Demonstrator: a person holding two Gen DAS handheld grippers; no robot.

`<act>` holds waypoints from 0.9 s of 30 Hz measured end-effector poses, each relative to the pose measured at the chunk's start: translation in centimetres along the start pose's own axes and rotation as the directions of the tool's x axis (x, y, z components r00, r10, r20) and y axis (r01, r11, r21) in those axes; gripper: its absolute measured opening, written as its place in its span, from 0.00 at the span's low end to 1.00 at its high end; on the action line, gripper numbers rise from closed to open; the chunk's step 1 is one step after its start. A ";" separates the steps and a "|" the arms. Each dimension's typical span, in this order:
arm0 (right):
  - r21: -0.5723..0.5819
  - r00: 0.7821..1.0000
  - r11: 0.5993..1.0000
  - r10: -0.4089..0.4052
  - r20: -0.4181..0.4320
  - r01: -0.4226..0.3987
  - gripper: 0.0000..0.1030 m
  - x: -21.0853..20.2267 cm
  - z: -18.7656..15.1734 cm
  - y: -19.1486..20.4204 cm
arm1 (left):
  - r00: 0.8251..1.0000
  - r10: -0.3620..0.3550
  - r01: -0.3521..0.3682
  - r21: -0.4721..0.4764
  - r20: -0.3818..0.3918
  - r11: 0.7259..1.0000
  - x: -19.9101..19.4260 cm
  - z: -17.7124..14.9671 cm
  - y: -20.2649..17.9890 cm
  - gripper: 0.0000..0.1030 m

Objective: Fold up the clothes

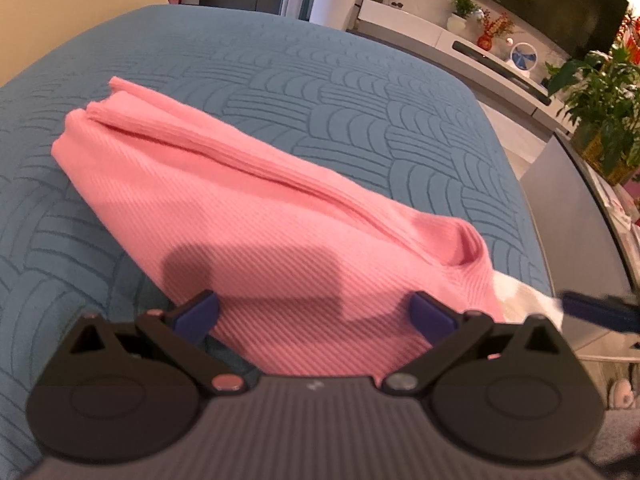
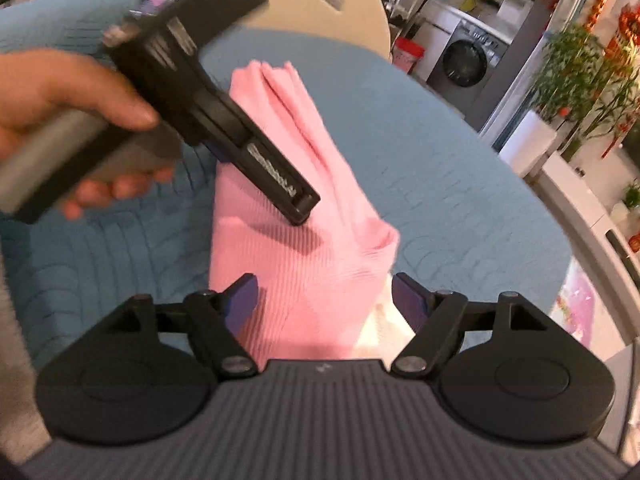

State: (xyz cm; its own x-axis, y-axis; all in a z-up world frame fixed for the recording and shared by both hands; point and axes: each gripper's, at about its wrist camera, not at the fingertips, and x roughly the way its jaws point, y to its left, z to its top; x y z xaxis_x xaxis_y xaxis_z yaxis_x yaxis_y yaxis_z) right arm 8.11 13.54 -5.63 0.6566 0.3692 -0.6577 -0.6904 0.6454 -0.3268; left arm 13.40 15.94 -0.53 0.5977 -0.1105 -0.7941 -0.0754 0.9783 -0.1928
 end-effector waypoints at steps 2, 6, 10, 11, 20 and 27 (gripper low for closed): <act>0.019 1.000 1.000 0.000 -0.006 0.000 0.74 1.3 -0.6 -0.3 | 1.000 -0.003 0.003 0.000 0.000 1.000 -0.1 0.1 -0.1 1.00; 0.194 0.996 0.978 0.083 -0.035 -0.075 0.66 2.4 -2.4 -2.3 | 1.000 -0.025 0.025 -0.001 0.001 1.000 -0.3 0.0 -0.1 1.00; 0.380 0.987 0.912 0.163 0.005 -0.152 0.64 2.2 -4.1 -4.4 | 0.998 -0.055 0.055 0.001 0.018 0.998 -1.2 0.4 0.0 1.00; 0.408 0.985 0.898 0.168 0.023 -0.163 0.66 1.9 -4.4 -4.5 | 0.997 -0.062 0.062 0.006 0.034 0.998 -1.8 0.9 0.3 1.00; 0.195 0.972 0.980 -0.077 0.220 0.034 0.79 -4.1 0.0 1.8 | 0.957 0.232 -0.205 -0.157 0.174 0.966 -4.9 4.4 9.2 1.00; -0.279 0.979 0.944 -0.138 0.151 0.176 0.78 1.5 2.2 12.3 | 0.957 0.254 -0.217 -0.235 0.138 0.947 -4.5 5.2 12.3 1.00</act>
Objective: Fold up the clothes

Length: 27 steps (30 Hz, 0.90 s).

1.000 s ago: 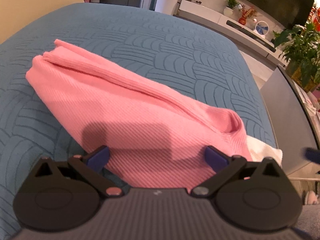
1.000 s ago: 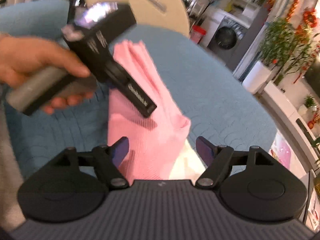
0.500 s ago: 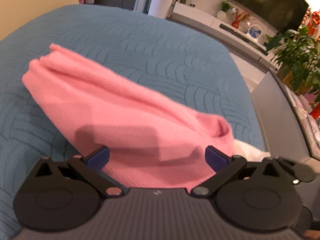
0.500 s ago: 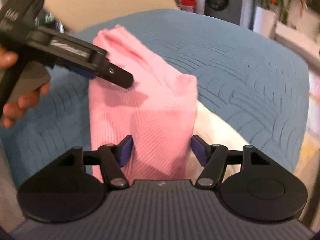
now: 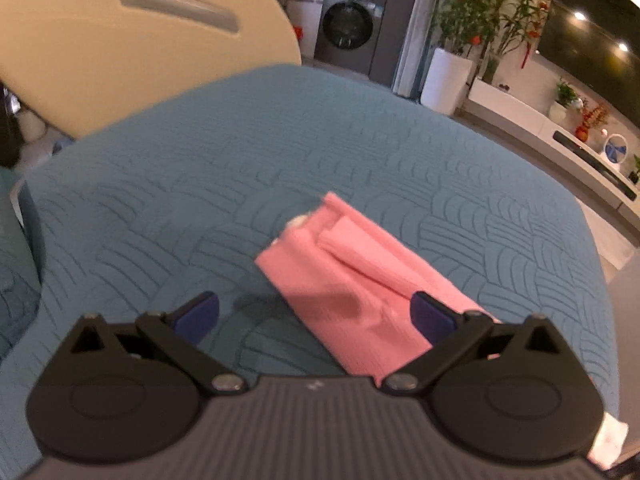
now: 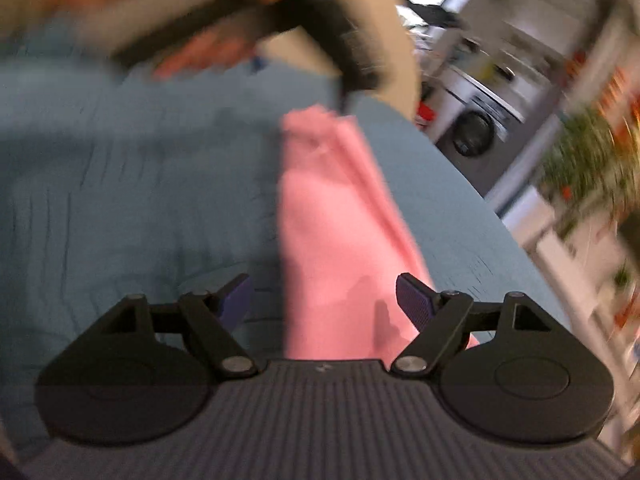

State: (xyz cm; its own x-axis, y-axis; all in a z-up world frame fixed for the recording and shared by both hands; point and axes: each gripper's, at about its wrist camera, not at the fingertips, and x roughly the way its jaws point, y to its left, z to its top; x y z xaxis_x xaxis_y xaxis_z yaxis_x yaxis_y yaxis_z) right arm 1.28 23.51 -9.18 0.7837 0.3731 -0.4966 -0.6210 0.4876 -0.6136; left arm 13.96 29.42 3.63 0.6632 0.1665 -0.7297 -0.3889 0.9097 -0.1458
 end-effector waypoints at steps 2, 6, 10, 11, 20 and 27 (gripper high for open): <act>-0.064 0.994 0.992 -0.110 -0.020 0.108 0.78 1.4 -0.2 0.9 | 1.000 -0.002 0.002 0.011 -0.012 1.000 0.3 -0.2 -0.2 1.00; -0.005 0.990 0.991 -0.135 -0.032 0.135 0.78 2.7 -0.2 -0.3 | 1.000 -0.002 0.002 0.061 -0.001 0.998 0.2 -0.5 -0.9 1.00; 0.063 0.998 0.998 -0.002 -0.059 0.006 0.28 2.7 0.1 -1.2 | 0.999 -0.035 0.038 0.093 -0.030 0.995 0.5 -1.2 -1.8 1.00; 0.084 0.998 0.996 0.016 -0.065 -0.011 0.27 2.5 0.0 -1.2 | 0.998 -0.050 0.054 0.101 -0.044 0.993 0.5 -1.4 -2.1 1.00; 0.262 0.993 0.962 0.044 0.108 -0.071 0.77 -2.8 -0.7 -5.0 | 0.997 -0.051 0.062 0.223 -0.054 0.973 0.6 -3.6 -5.4 1.00; 0.625 0.982 0.766 0.042 0.187 -0.151 0.79 -5.1 -5.2 -11.7 | 0.994 -0.077 0.091 0.222 -0.073 0.971 0.8 -5.9 -7.4 1.00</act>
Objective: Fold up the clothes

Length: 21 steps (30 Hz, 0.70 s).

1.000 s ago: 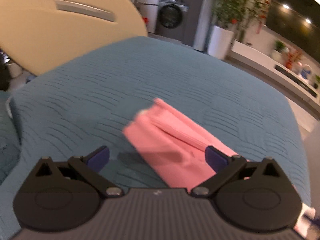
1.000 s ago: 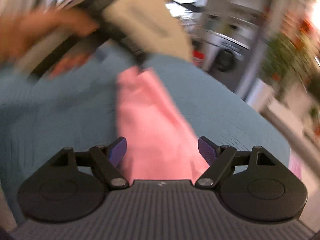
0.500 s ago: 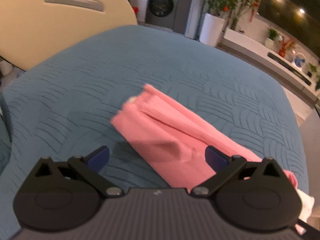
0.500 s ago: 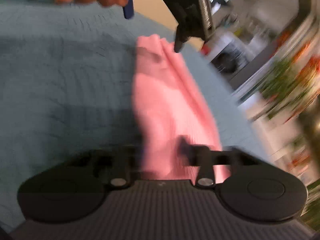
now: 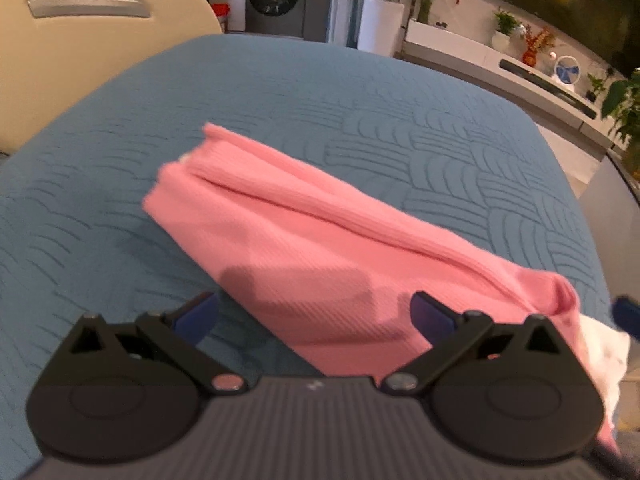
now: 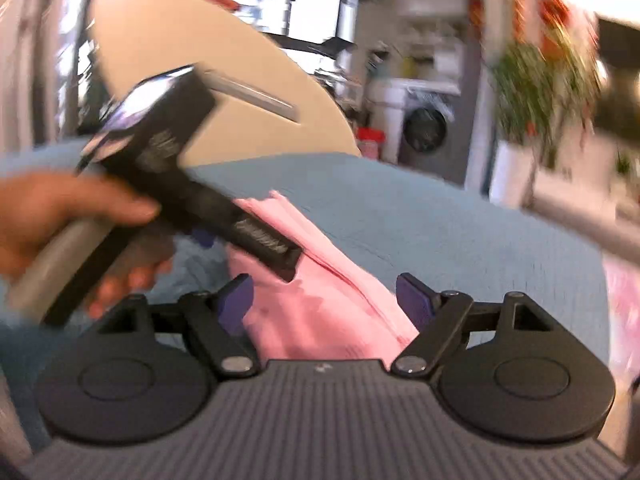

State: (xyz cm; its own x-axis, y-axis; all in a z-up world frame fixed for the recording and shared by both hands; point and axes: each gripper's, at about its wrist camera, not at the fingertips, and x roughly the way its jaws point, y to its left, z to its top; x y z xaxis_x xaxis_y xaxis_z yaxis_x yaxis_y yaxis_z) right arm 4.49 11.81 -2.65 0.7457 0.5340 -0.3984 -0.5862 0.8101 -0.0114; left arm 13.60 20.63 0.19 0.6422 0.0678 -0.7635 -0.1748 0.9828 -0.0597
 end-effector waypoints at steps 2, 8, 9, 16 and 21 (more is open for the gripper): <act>-0.012 0.999 1.000 0.003 -0.050 -0.004 0.79 0.5 -0.6 -1.3 | 1.000 0.007 -0.007 0.019 0.018 1.000 -0.2 -0.2 -0.5 1.00; 0.118 1.000 0.993 0.014 -0.025 -0.011 0.79 -1.0 -0.7 -4.6 | 0.993 0.033 -0.035 0.020 0.111 0.999 0.1 -1.8 -1.8 1.00; 0.109 1.000 0.994 -0.004 -0.023 0.007 0.80 -0.3 -0.9 -4.4 | 0.990 0.036 -0.038 0.008 0.137 0.999 0.1 -2.3 -1.9 1.00; 0.007 0.986 0.999 -0.049 -0.158 0.051 0.81 4.0 -3.0 -2.5 | 0.962 0.038 -0.035 -0.014 0.270 0.999 1.8 -5.6 -2.7 1.00; 0.026 0.991 0.998 -0.045 -0.129 0.049 0.96 5.6 -4.9 -2.3 | 0.961 0.015 -0.002 -0.046 0.278 0.999 1.7 -6.0 -2.1 1.00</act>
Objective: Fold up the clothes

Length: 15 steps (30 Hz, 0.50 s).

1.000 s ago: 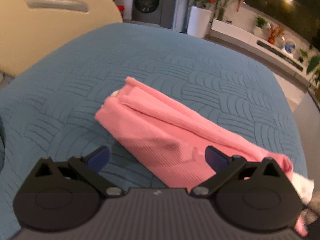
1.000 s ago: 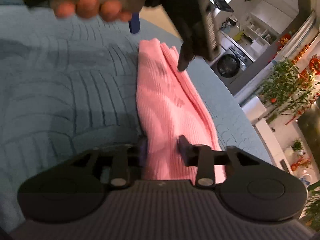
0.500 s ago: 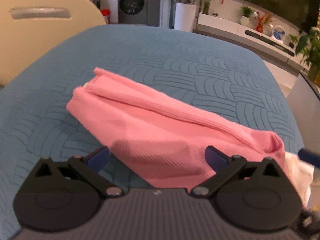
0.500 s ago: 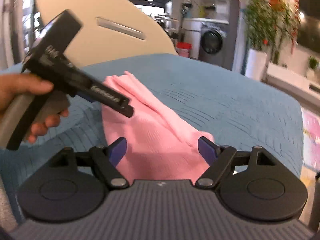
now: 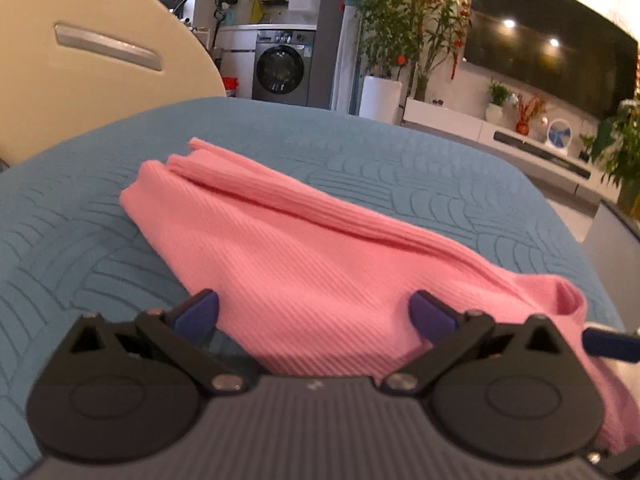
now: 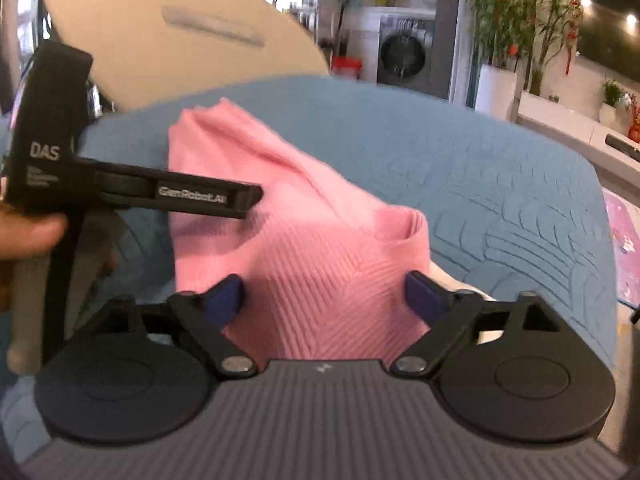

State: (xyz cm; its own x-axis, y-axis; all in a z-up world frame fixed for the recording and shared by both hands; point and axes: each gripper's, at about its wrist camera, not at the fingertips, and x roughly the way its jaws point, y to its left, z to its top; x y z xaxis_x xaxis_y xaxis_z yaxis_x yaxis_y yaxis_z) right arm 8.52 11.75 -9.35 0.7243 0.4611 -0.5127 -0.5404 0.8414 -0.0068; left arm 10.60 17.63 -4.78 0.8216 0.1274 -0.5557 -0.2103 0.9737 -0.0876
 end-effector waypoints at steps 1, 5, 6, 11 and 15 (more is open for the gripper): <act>-0.007 1.000 1.000 -0.006 0.002 0.006 0.97 0.3 0.2 0.1 | 1.000 0.002 -0.002 0.003 -0.001 1.000 0.0 0.0 0.0 1.00; 0.017 1.000 1.000 -0.011 0.002 0.011 1.00 0.7 0.6 -0.3 | 1.000 0.001 -0.001 0.002 -0.002 1.000 0.1 0.3 0.0 1.00; 0.023 1.000 1.000 -0.009 0.003 0.009 1.00 0.5 0.4 -0.3 | 1.000 0.001 -0.001 0.001 -0.002 1.000 0.1 0.3 0.0 1.00; 0.015 1.000 1.000 -0.017 0.002 0.017 1.00 0.9 0.6 -0.1 | 1.000 0.002 -0.002 0.001 -0.003 1.000 0.2 0.4 0.1 1.00; 0.018 1.000 1.000 -0.013 0.002 0.013 1.00 0.8 0.5 -0.2 | 1.000 0.002 -0.002 0.002 -0.003 1.000 0.1 0.4 0.2 1.00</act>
State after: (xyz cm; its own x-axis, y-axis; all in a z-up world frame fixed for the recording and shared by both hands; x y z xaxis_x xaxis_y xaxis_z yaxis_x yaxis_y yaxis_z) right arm 9.41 12.10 -9.32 0.7324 0.4503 -0.5108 -0.5229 0.8524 0.0017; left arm 10.90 17.87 -4.54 0.8195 0.1284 -0.5586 -0.2104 0.9739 -0.0848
